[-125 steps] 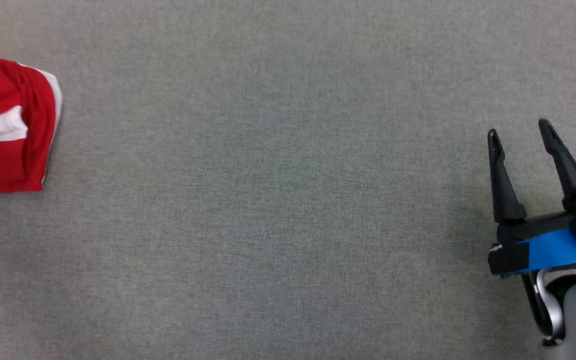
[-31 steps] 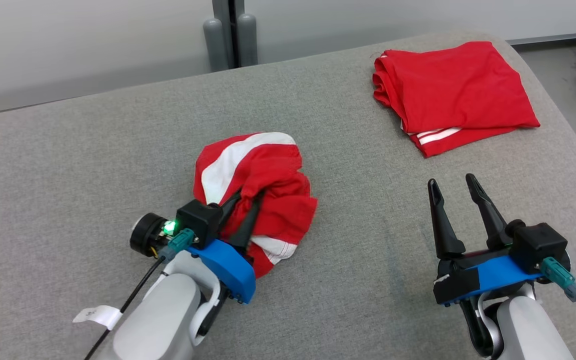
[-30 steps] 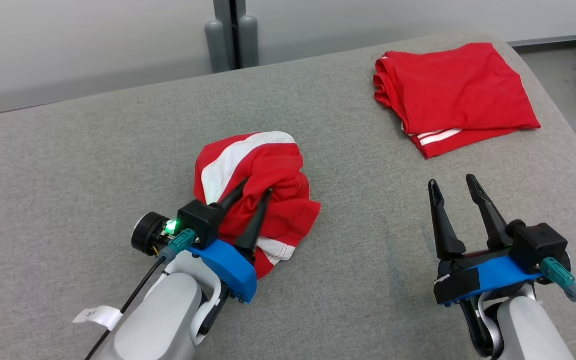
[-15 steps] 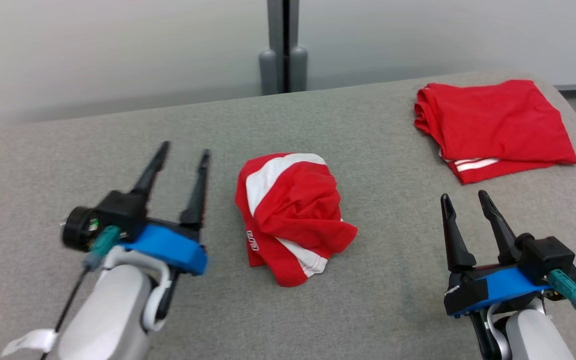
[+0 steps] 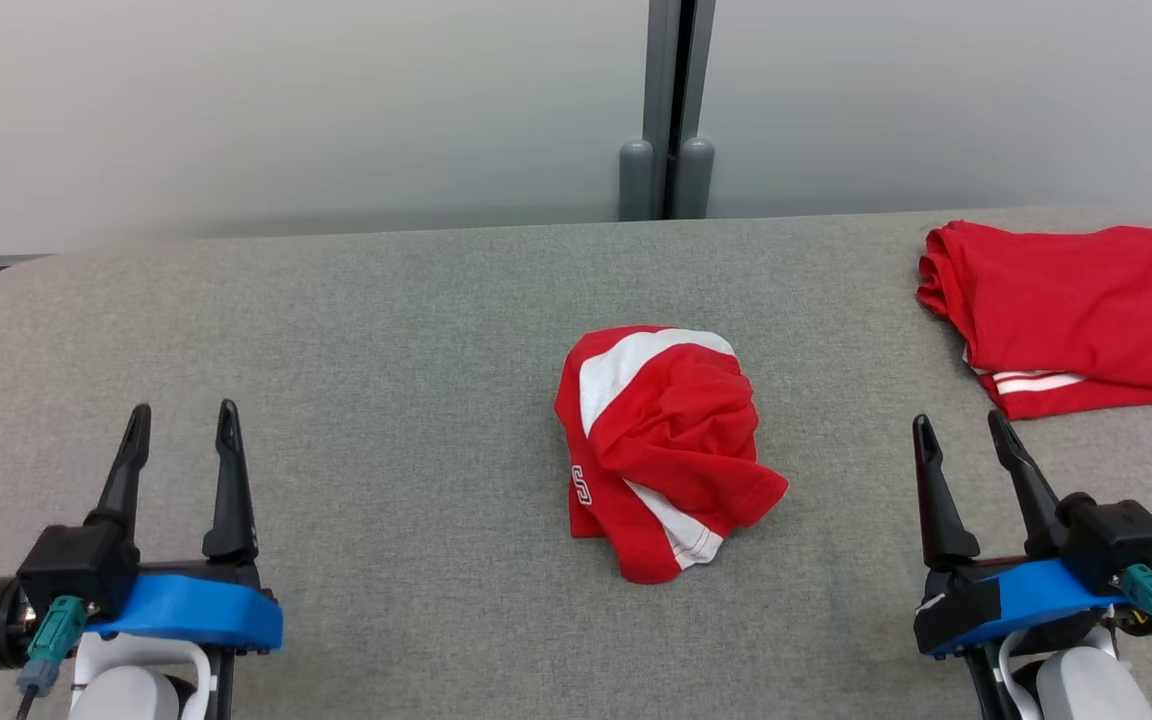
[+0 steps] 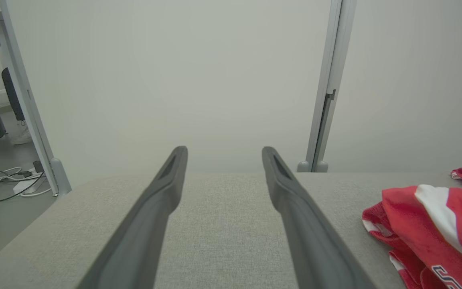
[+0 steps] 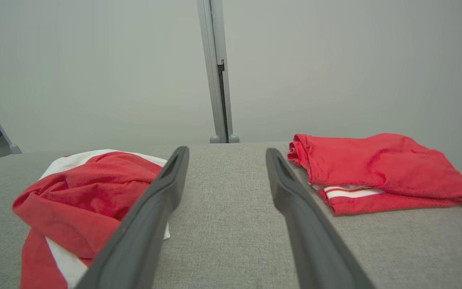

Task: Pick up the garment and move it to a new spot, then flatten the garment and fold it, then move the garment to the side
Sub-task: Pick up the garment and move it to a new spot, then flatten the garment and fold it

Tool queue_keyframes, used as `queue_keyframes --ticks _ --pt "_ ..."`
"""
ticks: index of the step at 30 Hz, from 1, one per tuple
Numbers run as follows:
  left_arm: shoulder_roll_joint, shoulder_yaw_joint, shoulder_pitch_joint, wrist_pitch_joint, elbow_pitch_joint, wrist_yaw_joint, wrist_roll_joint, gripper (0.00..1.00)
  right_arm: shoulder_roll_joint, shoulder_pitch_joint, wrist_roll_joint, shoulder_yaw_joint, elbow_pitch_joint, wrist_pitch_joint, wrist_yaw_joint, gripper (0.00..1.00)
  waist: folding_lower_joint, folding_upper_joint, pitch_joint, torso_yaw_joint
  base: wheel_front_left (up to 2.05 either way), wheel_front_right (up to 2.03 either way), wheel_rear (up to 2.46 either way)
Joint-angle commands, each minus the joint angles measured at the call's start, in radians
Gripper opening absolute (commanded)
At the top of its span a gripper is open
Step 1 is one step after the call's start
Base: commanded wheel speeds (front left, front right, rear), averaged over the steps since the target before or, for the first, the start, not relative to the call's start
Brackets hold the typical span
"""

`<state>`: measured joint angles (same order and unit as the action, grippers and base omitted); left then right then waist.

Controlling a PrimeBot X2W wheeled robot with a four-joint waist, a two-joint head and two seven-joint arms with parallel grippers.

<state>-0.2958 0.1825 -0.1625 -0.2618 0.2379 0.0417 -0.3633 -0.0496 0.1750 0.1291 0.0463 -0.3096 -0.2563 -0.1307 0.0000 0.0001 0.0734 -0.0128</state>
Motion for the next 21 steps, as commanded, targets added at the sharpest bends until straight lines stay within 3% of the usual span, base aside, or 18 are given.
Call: queue_keyframes --ticks 1,21 --pt "0.005 -0.015 0.027 -0.004 -0.016 -0.004 0.01 1.0 -0.002 -0.016 -0.007 0.006 0.002 0.003 0.0 1.0 0.0 -0.0001 -0.006 0.007 0.0 0.0 0.0" --pt "0.069 -0.096 0.187 -0.004 -0.076 -0.022 0.077 1.0 -0.002 -0.083 -0.005 0.019 0.019 0.047 0.0 1.0 0.0 -0.0001 -0.061 0.038 0.0 0.0 0.0"
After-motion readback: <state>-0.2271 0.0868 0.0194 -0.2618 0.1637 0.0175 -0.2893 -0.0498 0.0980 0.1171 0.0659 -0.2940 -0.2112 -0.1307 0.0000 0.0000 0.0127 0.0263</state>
